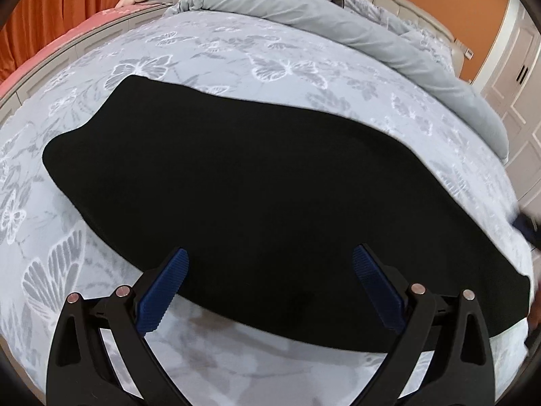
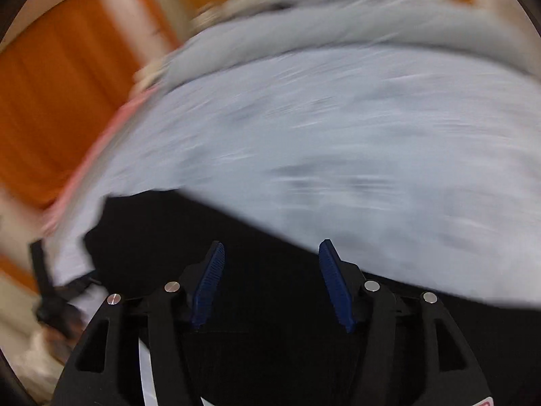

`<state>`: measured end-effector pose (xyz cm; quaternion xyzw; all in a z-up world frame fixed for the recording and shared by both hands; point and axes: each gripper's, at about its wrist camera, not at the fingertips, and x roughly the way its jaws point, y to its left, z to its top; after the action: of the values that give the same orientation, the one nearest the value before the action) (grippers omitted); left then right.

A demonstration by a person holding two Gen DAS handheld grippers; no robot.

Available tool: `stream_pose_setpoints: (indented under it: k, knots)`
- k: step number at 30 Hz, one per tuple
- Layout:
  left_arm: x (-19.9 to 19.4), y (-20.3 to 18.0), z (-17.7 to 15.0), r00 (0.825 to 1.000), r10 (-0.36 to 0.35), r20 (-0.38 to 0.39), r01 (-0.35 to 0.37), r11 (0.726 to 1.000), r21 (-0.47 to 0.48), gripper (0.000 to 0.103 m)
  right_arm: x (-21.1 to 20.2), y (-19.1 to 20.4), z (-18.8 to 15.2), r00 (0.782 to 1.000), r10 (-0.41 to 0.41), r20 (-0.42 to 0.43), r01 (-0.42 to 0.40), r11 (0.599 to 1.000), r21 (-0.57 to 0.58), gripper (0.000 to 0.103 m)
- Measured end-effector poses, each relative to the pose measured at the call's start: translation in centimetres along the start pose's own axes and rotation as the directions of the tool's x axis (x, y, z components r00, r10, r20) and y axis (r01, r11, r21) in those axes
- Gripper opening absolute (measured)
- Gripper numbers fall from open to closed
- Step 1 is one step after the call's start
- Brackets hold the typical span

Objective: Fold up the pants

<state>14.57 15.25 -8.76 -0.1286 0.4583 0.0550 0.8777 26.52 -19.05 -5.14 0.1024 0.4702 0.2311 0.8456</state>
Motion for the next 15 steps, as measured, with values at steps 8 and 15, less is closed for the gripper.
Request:
stream_pose_setpoints:
  k: [8,15]
  knots:
    - [0.6,0.5,-0.7,1.000,-0.010,-0.027,0.012,0.998,0.068,0.096,14.9,7.0,5.3,0.960,0.130,-0.249,-0.156,0.984,-0.087,0.028]
    - [1.4,0.0,-1.4,0.999,0.048,0.011,-0.049,0.985,0.164,0.097,10.7,10.3,4.1,0.994,0.054,-0.094,-0.083,0.938,-0.337,0.006]
